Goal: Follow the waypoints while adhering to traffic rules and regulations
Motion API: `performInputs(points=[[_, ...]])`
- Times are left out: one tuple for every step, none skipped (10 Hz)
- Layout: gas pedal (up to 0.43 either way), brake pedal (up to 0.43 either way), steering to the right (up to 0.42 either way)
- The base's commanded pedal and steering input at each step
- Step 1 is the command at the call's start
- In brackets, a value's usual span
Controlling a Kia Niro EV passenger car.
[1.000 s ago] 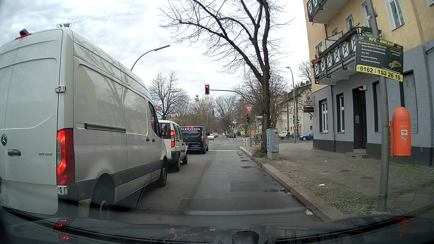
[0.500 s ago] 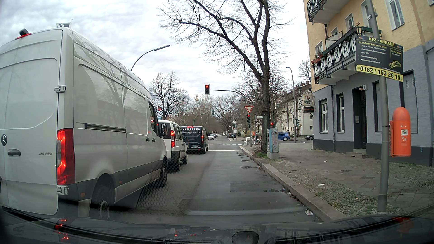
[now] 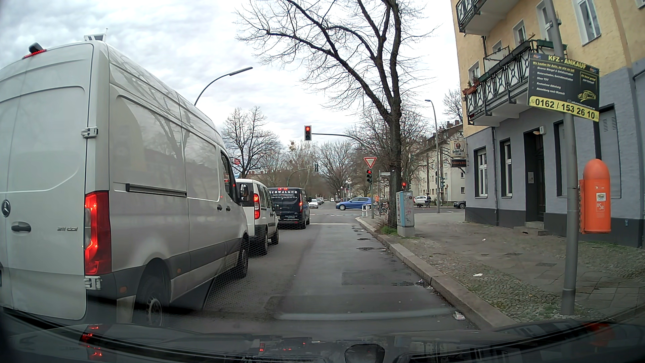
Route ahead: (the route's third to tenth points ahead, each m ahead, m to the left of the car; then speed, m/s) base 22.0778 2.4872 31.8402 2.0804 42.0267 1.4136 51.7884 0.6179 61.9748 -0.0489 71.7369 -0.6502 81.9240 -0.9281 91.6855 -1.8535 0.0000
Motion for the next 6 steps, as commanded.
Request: performInputs(points=[[0.0,0.421,-0.018],[0.0,0.421,-0.018],[0.0,0.421,-0.019],[0.0,0.427,-0.019],[0.0,0.421,-0.018],[0.0,0.421,-0.018]])
